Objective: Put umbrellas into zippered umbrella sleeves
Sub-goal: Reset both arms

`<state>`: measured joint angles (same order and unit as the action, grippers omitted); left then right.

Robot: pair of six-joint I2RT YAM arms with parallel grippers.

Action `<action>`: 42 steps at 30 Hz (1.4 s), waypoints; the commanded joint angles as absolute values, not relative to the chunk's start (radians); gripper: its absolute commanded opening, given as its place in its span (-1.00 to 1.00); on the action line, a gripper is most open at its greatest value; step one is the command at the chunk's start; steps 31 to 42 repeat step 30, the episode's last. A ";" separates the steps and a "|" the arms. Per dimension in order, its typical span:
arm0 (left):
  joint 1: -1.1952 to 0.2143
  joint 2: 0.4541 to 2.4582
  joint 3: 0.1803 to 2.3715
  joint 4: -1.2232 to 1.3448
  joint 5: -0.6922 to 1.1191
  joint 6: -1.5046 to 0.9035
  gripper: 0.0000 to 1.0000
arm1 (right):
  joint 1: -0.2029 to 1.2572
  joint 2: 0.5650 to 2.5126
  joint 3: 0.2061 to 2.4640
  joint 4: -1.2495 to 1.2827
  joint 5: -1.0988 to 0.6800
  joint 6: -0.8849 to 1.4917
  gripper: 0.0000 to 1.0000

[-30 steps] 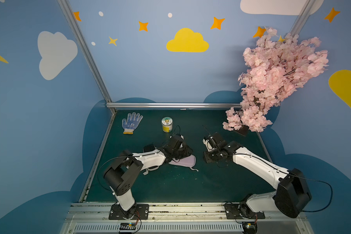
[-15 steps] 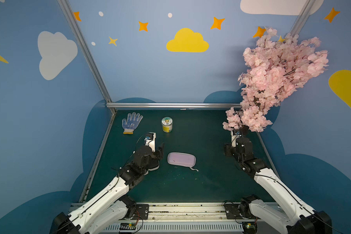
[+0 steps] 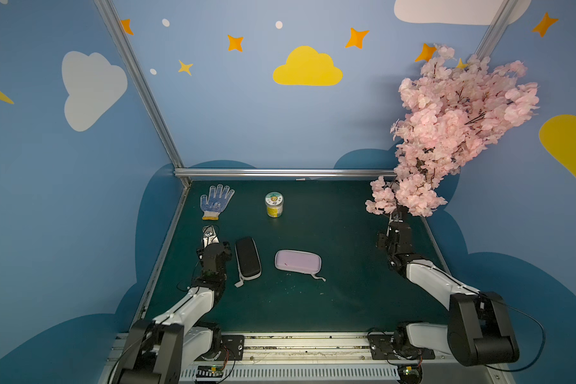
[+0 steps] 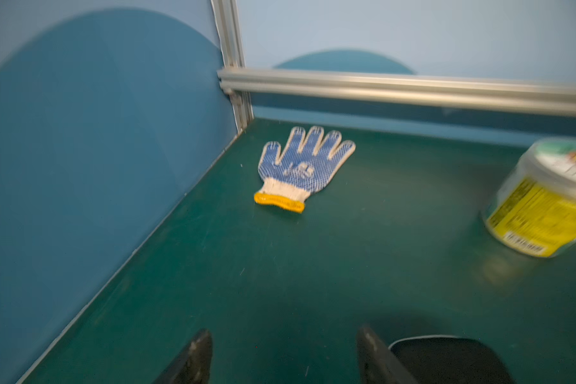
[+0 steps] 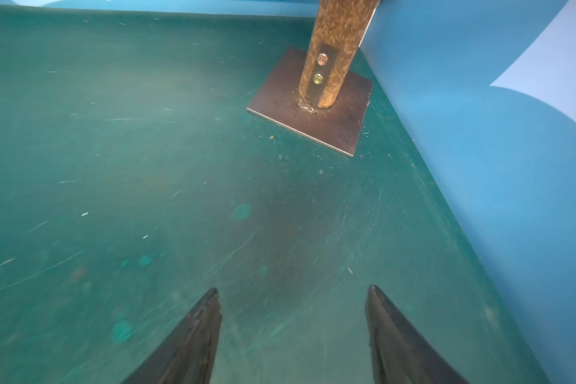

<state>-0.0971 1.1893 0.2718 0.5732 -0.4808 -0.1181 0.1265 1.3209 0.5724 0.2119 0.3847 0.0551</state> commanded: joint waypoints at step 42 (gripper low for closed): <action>-0.041 1.540 0.376 0.868 -0.268 -0.029 1.00 | 0.067 1.471 0.476 0.583 0.103 -0.022 0.71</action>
